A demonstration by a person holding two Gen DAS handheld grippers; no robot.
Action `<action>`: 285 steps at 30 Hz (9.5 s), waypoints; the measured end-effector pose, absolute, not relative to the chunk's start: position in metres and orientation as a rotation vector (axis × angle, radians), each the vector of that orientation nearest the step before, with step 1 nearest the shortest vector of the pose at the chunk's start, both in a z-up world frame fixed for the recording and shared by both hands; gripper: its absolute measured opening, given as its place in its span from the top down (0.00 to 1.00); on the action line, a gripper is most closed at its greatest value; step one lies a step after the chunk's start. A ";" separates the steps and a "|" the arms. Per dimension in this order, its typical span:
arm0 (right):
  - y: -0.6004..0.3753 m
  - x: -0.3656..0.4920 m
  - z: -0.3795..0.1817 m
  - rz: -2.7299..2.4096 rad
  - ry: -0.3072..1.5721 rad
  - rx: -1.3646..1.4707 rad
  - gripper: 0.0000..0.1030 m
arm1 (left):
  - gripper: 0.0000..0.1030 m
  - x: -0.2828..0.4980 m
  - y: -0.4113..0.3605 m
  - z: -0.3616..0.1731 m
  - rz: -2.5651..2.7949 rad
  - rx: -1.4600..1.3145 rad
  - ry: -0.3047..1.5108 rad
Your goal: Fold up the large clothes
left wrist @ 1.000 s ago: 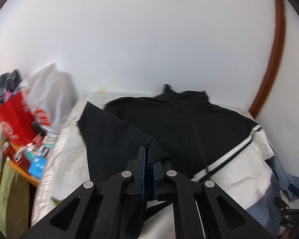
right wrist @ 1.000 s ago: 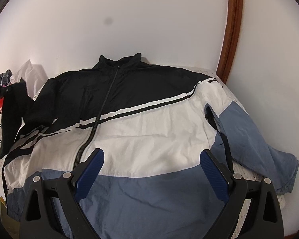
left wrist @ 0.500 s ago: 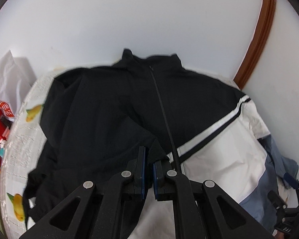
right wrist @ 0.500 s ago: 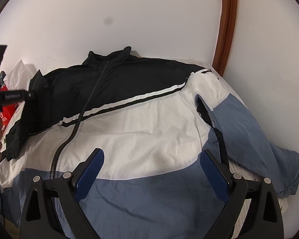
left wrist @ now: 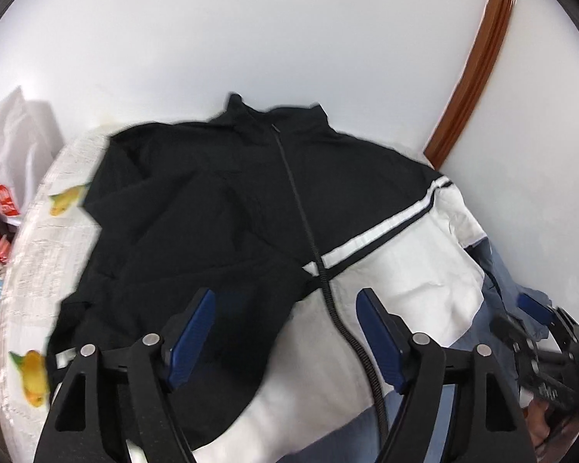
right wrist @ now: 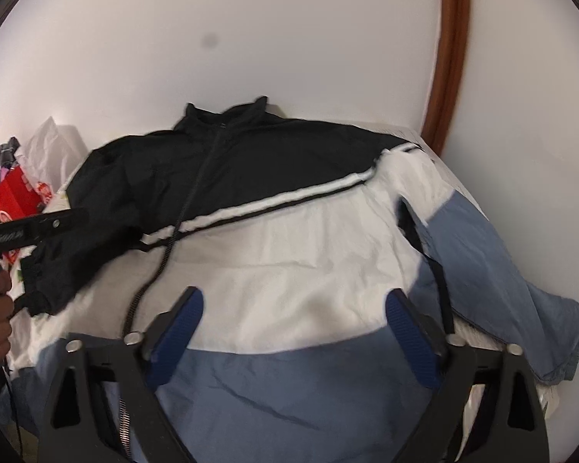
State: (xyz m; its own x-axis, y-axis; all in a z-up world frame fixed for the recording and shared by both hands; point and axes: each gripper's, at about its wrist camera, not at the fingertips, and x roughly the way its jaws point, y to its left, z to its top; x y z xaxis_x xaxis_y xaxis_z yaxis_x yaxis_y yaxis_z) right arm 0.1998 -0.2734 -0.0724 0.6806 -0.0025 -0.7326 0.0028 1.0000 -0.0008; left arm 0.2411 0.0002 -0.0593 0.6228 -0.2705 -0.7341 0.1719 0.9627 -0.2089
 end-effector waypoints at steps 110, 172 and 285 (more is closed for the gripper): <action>-0.393 0.341 -0.076 -0.062 0.718 0.098 0.66 | 0.23 0.234 0.107 -0.117 0.085 -0.038 0.931; -0.378 0.219 0.011 -0.211 0.534 0.033 0.98 | 0.23 0.182 0.138 -0.119 0.085 -0.055 0.948; -0.295 0.278 -0.095 0.085 0.821 -0.021 0.34 | 0.89 0.340 0.068 -0.094 -0.105 -0.197 0.866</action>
